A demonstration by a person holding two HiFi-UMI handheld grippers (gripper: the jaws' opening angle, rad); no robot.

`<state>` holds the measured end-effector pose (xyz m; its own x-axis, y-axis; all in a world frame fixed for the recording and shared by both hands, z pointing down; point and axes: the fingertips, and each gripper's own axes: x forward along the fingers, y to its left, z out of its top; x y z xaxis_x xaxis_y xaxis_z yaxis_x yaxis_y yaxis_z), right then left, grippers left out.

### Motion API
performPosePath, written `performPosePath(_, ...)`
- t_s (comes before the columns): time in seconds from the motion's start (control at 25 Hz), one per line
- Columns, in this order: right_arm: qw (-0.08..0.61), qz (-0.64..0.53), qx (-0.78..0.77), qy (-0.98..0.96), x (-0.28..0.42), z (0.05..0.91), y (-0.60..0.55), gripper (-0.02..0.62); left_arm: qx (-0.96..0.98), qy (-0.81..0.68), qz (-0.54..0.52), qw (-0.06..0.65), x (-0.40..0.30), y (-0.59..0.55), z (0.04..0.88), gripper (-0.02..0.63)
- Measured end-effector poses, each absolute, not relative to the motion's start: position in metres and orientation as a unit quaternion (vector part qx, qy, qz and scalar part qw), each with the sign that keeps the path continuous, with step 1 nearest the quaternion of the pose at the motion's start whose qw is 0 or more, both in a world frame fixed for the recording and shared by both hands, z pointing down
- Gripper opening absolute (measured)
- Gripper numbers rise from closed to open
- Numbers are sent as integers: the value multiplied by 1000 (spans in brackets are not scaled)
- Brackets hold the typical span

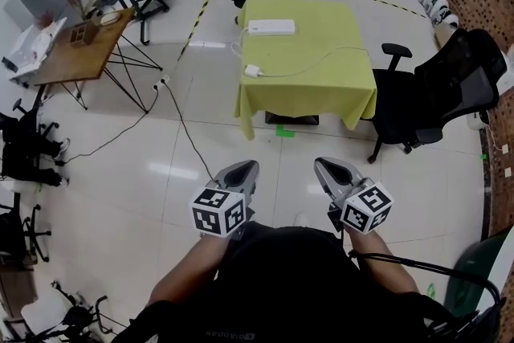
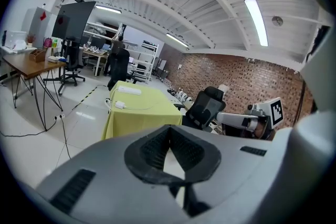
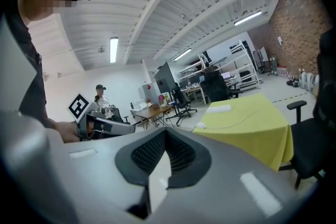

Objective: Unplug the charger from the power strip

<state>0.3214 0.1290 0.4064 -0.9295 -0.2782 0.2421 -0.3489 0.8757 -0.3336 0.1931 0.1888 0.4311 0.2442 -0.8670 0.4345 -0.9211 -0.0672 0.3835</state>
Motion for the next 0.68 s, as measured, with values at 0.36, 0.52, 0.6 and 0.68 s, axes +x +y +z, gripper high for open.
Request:
performPosePath(0.36, 95, 179, 173, -964, 324, 401, 123, 0, 732, -610, 39, 301, 191, 183, 430, 6)
performPosePath(0.52, 97, 180, 172, -964, 324, 403, 126, 0, 730, -612, 38, 302, 190, 184, 431, 6)
performPosePath(0.6, 97, 178, 169, -965, 321, 403, 126, 0, 731, -612, 38, 301, 190, 183, 432, 6)
performPosePath(0.68, 97, 177, 165, -965, 318, 402, 127, 0, 730, -612, 38, 301, 188, 183, 432, 6)
